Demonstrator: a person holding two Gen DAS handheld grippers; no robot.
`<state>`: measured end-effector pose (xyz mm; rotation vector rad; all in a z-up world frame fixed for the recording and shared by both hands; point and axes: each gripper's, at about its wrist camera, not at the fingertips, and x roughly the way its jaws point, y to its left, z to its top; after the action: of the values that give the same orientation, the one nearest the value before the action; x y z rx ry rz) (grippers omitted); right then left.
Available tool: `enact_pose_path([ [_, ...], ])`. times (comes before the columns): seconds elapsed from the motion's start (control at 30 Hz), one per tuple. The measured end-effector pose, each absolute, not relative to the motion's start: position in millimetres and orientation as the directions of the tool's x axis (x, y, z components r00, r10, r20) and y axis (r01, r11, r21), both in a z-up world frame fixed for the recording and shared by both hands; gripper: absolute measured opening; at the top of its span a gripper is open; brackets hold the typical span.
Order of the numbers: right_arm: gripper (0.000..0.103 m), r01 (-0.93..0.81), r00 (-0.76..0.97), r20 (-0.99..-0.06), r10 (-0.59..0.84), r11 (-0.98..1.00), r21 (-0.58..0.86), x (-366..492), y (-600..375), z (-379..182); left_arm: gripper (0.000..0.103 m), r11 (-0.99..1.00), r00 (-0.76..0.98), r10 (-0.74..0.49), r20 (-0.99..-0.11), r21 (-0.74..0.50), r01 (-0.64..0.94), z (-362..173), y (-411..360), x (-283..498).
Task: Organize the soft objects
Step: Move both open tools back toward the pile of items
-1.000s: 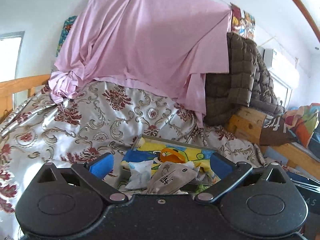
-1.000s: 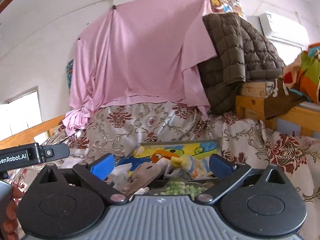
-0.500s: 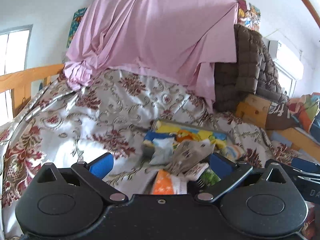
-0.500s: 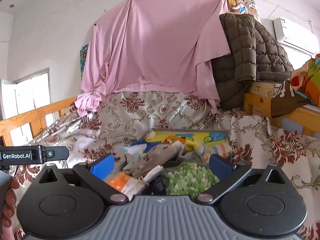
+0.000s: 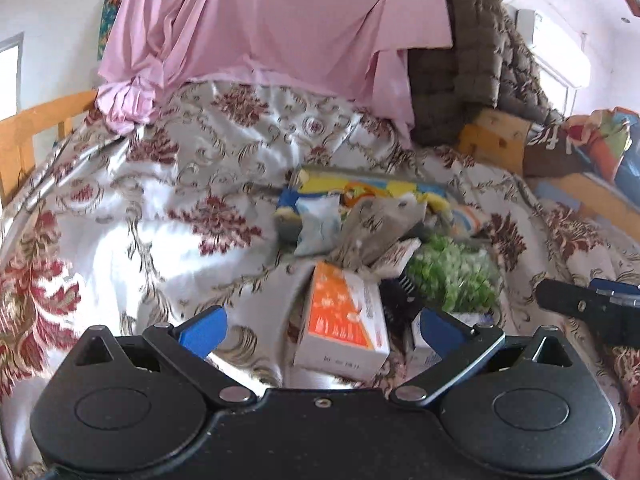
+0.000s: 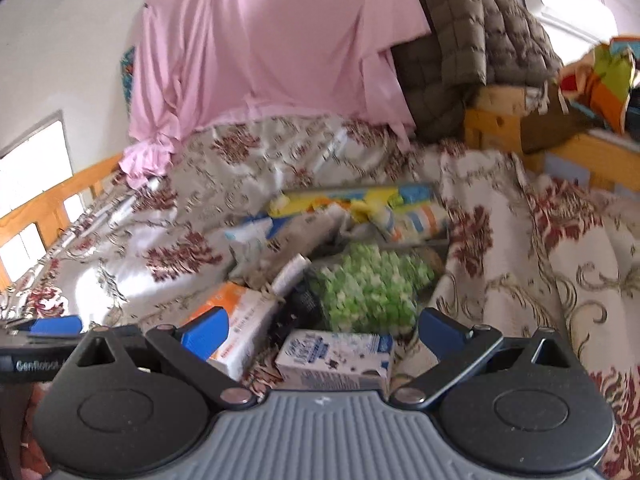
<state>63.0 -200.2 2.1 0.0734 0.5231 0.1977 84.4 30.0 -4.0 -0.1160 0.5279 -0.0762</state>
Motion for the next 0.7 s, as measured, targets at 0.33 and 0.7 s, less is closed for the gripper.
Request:
enact_pose_path([
  [0.33,0.103,-0.160,0.757,-0.614,0.223,0.975,0.157,86,-196,-19,0.102,0.997,0.818,-0.023,-0.575,-0.079,-0.027,-19,39,102],
  [0.7,0.103,-0.203,0.691,-0.688,0.221,0.973,0.108,103,-177,-34,0.102,0.991,0.807,-0.015,-0.591,-0.114,-0.065,-17,49,120],
])
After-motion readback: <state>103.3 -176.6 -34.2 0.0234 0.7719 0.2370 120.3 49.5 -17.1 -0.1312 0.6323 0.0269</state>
